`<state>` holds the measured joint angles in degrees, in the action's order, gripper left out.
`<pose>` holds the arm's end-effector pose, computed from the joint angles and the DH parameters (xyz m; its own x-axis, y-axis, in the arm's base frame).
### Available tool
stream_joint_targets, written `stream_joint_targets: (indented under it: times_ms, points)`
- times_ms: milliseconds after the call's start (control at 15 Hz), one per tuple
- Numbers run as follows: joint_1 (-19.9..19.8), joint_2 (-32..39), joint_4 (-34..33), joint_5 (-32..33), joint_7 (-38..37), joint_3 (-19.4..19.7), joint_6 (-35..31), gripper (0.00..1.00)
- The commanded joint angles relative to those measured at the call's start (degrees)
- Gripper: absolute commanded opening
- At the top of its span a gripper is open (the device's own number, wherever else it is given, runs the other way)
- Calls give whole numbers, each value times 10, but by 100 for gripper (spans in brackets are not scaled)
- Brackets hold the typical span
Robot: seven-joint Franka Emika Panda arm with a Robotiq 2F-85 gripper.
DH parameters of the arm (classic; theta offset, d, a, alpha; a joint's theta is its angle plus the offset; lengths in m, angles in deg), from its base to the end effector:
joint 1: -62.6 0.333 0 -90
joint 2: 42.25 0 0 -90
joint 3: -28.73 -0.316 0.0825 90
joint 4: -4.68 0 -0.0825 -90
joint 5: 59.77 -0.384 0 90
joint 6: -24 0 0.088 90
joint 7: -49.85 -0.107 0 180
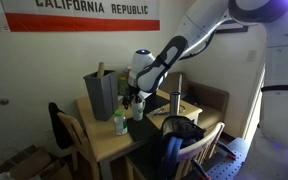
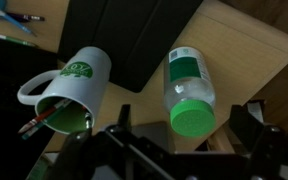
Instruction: Place the container with the green lid inside the bag
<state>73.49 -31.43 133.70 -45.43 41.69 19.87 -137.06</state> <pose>0.5335 0.2031 0.3204 0.8448 0.3897 0.3668 0.3884 -0.9180 0.0808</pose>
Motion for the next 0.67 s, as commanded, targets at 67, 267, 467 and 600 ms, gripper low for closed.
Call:
stream_joint_targets:
  times_ms: [67,267,467,600]
  points:
    - [-15,39,-9,-61,98,-20,-72,100]
    - [-17,69,-31,-90,139,-36,-80,100]
    - [-10,100,-52,-82,145,-30,-79,100]
    - [-1,122,-70,-71,136,-19,-83,100]
